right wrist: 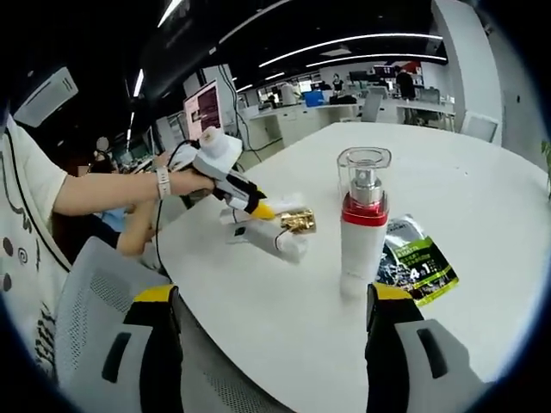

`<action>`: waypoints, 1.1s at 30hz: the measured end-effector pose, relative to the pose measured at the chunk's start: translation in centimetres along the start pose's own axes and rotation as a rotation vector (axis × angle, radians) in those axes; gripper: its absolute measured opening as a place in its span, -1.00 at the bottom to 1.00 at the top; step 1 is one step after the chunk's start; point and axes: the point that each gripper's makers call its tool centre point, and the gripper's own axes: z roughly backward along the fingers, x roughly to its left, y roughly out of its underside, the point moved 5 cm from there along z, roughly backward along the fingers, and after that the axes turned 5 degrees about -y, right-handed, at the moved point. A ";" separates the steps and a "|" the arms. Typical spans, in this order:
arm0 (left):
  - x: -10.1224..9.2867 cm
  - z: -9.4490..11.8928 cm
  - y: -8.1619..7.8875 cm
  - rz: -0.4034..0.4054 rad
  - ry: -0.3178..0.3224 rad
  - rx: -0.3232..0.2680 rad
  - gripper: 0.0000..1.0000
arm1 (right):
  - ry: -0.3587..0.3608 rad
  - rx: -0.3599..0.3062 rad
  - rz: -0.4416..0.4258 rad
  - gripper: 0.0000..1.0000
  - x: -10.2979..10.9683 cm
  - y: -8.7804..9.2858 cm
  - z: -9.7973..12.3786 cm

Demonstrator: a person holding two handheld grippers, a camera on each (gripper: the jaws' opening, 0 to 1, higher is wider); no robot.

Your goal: Arrange the skincare products in the storage area until every visible bottle or jar stands upright without overlapping.

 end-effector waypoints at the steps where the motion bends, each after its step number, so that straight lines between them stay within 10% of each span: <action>1: -0.1 0.0 0.0 0.000 -0.001 0.002 -0.49 | 0.001 -0.004 -0.001 0.79 -0.1 0.0 0.0; 33: -1.4 7.3 -0.4 0.084 -0.069 -0.203 -0.49 | -0.065 -0.051 -0.033 0.49 1.1 -1.3 -0.7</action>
